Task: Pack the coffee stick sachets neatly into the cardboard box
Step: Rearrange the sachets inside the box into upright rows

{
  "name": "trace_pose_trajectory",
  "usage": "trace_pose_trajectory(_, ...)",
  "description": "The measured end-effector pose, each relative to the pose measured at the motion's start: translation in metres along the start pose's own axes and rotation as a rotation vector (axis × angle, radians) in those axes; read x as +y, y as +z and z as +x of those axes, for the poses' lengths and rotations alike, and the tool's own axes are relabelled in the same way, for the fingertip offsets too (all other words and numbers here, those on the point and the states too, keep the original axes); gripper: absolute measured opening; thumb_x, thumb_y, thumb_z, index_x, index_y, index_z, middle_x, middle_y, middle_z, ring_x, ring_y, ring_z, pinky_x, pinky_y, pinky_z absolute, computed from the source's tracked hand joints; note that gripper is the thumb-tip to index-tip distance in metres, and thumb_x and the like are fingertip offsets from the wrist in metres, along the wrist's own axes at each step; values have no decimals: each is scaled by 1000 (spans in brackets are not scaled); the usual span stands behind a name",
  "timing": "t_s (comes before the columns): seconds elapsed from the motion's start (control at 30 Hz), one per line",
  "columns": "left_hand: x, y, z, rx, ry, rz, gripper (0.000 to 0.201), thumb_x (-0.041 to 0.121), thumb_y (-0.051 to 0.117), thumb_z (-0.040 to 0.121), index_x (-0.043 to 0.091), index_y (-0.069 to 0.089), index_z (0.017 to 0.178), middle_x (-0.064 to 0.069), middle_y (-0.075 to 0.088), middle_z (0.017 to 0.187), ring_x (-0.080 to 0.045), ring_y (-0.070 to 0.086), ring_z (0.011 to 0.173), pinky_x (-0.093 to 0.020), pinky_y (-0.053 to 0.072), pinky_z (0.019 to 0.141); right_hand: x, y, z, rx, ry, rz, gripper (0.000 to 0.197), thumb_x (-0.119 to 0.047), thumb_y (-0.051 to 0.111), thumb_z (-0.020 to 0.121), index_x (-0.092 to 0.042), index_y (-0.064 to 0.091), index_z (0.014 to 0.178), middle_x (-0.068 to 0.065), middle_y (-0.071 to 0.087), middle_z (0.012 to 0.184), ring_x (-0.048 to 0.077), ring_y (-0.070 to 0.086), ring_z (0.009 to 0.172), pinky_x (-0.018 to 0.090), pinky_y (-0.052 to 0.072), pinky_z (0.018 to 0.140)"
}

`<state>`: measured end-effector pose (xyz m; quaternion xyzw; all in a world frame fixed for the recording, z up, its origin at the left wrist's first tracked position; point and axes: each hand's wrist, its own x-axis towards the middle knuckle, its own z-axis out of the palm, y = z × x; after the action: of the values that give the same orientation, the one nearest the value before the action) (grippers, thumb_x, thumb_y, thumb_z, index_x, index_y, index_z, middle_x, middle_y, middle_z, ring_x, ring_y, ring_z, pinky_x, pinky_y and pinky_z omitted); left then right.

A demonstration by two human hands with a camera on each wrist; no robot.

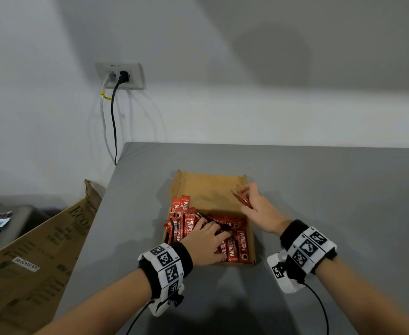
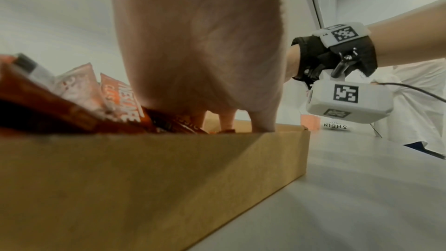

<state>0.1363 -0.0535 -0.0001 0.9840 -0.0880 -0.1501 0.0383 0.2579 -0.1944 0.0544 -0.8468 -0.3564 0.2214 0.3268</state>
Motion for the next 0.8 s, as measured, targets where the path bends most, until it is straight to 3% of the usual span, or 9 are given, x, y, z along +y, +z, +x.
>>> trace_pose_trajectory(0.1,0,-1,0,-7,1,8,62,49,40,94,22,22,147,-10,30,147,-25,22,140,-44,1,117,0,3,-5,-31,-25,111,10,-8,36,98,-16,31,101,0,55,79,6,49,58,18,41,56)
trace_pose_trajectory(0.17,0,-1,0,3,5,6,62,49,41,94,21,23,147,-10,31,146,-25,23,139,-43,1,117,3,7,-6,-4,-58,191,14,-8,37,99,-20,36,92,-2,63,77,6,54,53,15,43,54)
trace_pose_trajectory(0.3,-1,-1,0,10,16,-12,61,48,42,94,21,24,146,-10,33,145,-24,24,138,-42,1,116,9,12,-4,132,-70,229,4,-13,51,94,-13,55,95,-3,68,84,6,62,70,11,46,65)
trace_pose_trajectory(0.37,-2,-1,0,6,17,-9,61,48,41,94,21,24,146,-10,33,145,-24,24,138,-42,0,116,12,14,-2,212,-78,171,10,-15,58,90,-8,62,96,1,64,88,9,59,77,7,42,65)
trace_pose_trajectory(0.43,-2,0,0,6,18,-6,61,49,41,94,22,24,146,-10,32,146,-24,24,138,-42,0,116,14,14,0,265,-97,117,13,-15,64,86,-6,66,94,2,61,88,4,55,77,4,39,65)
trace_pose_trajectory(0.53,-2,0,-1,14,19,-9,61,49,41,94,21,25,146,-9,33,146,-23,25,138,-41,0,116,14,14,0,228,-76,113,14,-17,68,83,-7,70,93,-11,62,77,-7,58,65,4,40,60)
trace_pose_trajectory(0.67,-2,0,-1,29,22,-14,61,48,42,94,21,26,146,-9,33,145,-23,25,137,-41,0,116,14,14,2,273,-45,186,4,-16,66,85,-16,64,82,-10,62,71,1,59,63,9,44,55)
trace_pose_trajectory(0.8,-3,1,0,24,21,-20,60,48,43,94,22,26,145,-9,34,144,-23,25,137,-41,0,116,14,16,1,320,16,332,18,-10,59,89,-19,52,103,-3,64,91,12,65,82,18,53,66)
